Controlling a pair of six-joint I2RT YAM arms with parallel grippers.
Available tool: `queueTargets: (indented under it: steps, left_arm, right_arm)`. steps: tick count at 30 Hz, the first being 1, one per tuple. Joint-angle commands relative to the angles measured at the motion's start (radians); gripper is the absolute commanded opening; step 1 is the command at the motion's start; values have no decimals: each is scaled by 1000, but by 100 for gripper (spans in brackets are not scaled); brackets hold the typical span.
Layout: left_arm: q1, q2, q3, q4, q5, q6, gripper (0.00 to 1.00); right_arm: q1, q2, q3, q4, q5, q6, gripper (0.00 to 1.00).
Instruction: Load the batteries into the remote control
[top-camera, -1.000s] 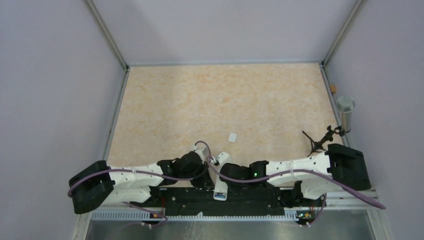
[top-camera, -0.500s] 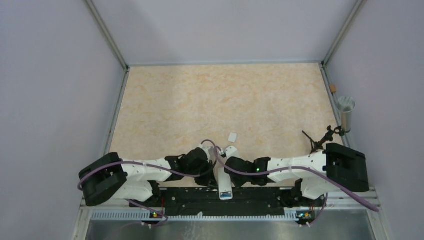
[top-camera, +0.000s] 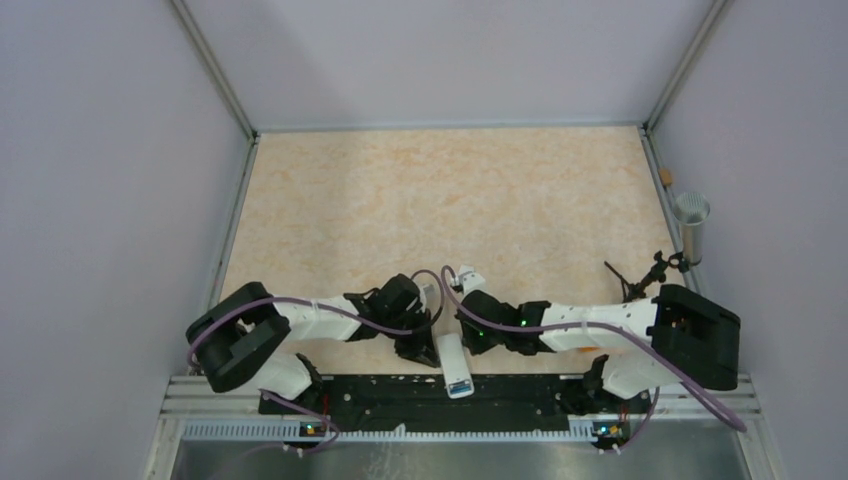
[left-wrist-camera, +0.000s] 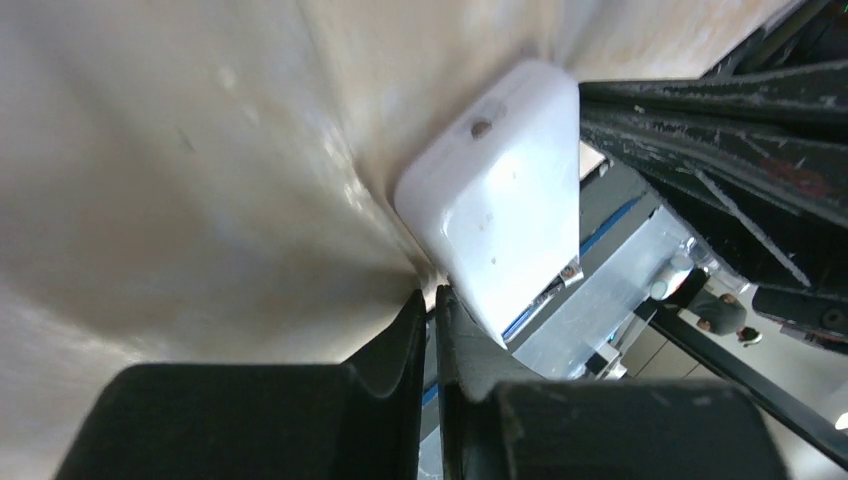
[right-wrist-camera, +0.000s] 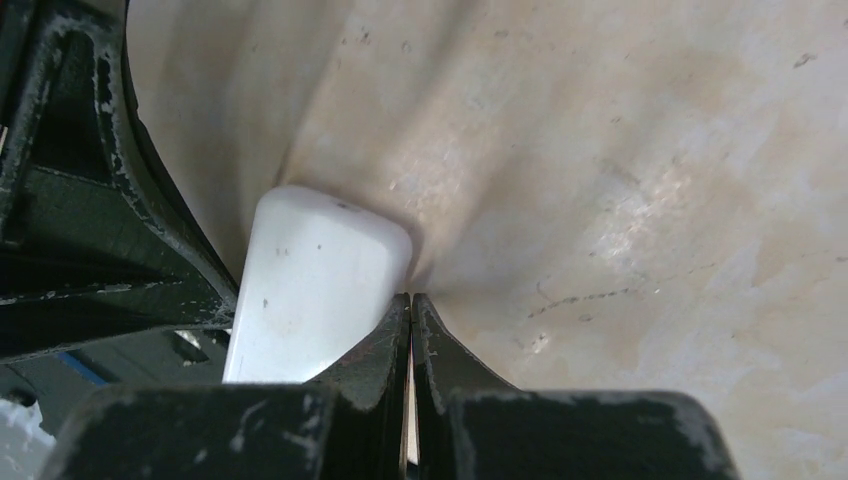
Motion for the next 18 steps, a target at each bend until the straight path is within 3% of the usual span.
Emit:
queueTargets:
  steps: [1, 18]
  left_arm:
    - [87, 90, 22, -129, -120, 133, 9]
    - [300, 257, 219, -167, -46, 255, 7]
  right_arm:
    - [-58, 28, 28, 79, -44, -49, 0]
    - [-223, 193, 162, 133, -165, -150, 0]
